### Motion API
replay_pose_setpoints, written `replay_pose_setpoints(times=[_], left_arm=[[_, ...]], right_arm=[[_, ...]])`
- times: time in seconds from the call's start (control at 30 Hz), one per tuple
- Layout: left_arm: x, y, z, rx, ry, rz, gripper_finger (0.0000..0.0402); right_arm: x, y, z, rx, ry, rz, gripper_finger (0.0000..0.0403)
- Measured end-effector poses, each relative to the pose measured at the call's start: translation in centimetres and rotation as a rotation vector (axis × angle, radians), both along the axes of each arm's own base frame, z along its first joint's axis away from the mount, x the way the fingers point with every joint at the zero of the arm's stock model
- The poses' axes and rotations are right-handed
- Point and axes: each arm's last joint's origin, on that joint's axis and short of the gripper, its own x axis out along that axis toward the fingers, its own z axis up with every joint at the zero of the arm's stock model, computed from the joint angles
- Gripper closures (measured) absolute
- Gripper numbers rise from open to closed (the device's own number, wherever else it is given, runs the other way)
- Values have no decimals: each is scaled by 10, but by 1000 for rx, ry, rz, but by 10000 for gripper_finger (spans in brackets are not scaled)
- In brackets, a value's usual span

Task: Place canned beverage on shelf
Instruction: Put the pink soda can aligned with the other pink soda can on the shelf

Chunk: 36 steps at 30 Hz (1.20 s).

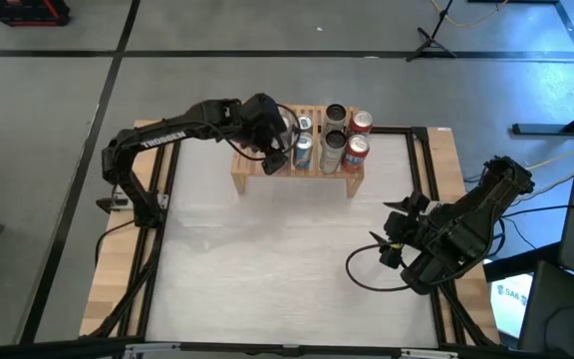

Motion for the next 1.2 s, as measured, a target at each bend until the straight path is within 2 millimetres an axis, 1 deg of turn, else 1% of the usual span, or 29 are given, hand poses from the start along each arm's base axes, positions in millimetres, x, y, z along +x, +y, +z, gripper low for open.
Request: replay_pose_setpoints(times=[0.1,0.27,0.37,0.57,0.67,0.9,1.0,1.2], left_arm=[[-1,4,0,-3,-4,-21,125],[0,4,0,7,-1,-39,123],[0,4,0,34,2,-24,123],[0,6,0,34,-1,-19,121],[-1,7,0,29,-1,-19,107],[0,7,0,47,4,-42,51],[0,7,0,50,1,-43,44],[0,7,1,52,-5,-44,41]], right_arm=[[0,0,0,1,-1,-1,31],[0,0,0,4,-4,-5,31],[0,0,0,4,-4,-5,31],[0,0,0,3,-4,-5,31],[0,0,0,-5,-10,-3,31],[0,0,0,-6,-10,-3,31],[0,0,0,-6,-9,-3,31],[0,0,0,3,-2,-2,31]])
